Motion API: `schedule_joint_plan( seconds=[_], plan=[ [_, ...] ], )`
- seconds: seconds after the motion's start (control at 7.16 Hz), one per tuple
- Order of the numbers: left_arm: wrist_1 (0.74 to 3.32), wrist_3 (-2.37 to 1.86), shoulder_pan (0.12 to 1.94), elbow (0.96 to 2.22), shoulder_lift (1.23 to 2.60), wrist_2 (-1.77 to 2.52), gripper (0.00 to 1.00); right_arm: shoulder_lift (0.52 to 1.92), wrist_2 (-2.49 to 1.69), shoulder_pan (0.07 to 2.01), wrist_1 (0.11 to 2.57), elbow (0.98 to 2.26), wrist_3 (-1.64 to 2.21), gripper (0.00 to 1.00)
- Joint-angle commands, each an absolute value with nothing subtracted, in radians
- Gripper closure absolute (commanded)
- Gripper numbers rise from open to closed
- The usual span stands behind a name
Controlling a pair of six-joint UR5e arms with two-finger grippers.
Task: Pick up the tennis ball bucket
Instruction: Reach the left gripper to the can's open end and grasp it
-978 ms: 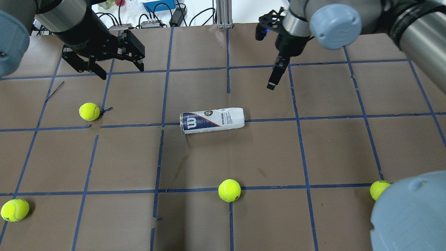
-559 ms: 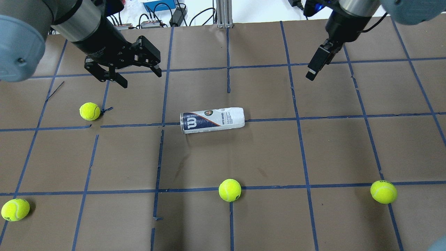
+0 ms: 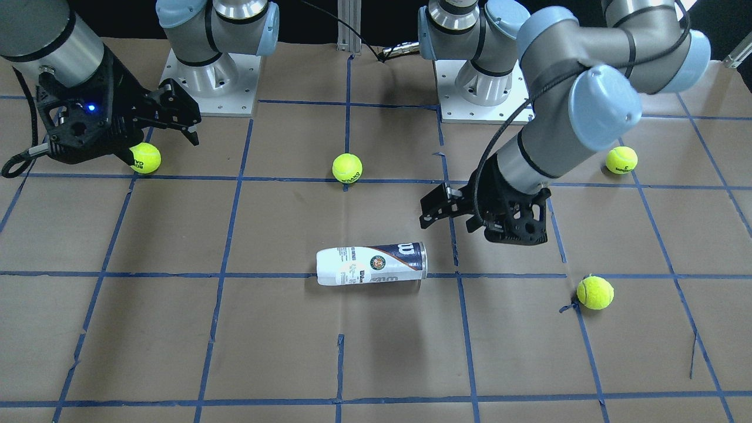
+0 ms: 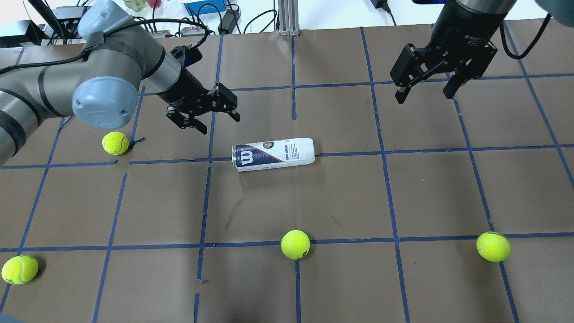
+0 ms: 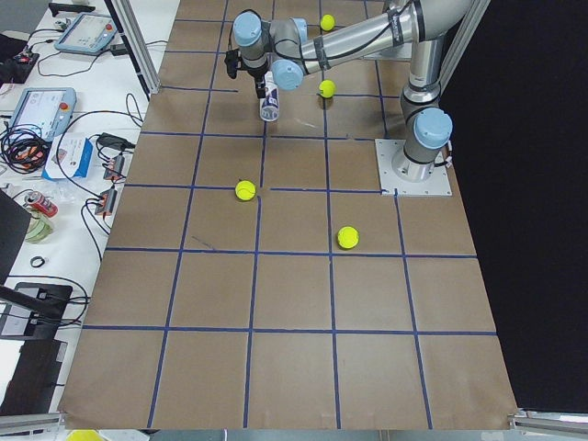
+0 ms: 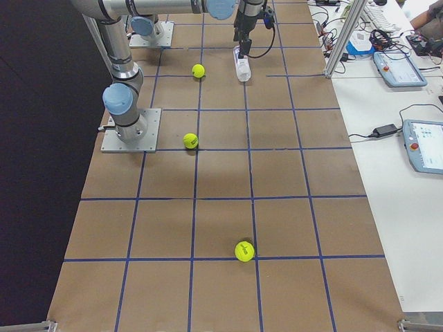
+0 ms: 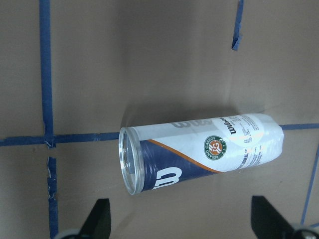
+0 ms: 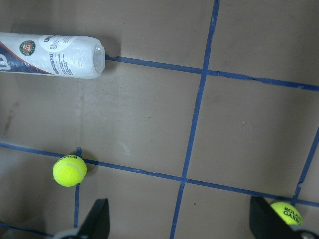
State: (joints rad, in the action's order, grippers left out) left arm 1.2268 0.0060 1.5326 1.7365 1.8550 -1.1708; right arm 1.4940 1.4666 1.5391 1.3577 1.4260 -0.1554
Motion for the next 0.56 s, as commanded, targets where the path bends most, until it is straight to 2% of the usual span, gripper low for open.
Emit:
schedule_joint_plan(
  seconds=[0.0,0.14,0.42],
  plan=[
    [1.078,0.034,1.534,1.831,1.933,-1.152,0.0,1.534,1.508,1.555,1.358,1.428,-0.074,0.0],
    [0.963,0.034,1.529,1.909,1.945,-1.09,0.0,1.56,1.509,1.549,1.459,1.428,-0.068,0.0],
    [0.939,0.031,1.522,1.934,1.968,-0.964,0.0,1.549,1.511,1.551,1.546,1.434,-0.077,0.0]
  ],
)
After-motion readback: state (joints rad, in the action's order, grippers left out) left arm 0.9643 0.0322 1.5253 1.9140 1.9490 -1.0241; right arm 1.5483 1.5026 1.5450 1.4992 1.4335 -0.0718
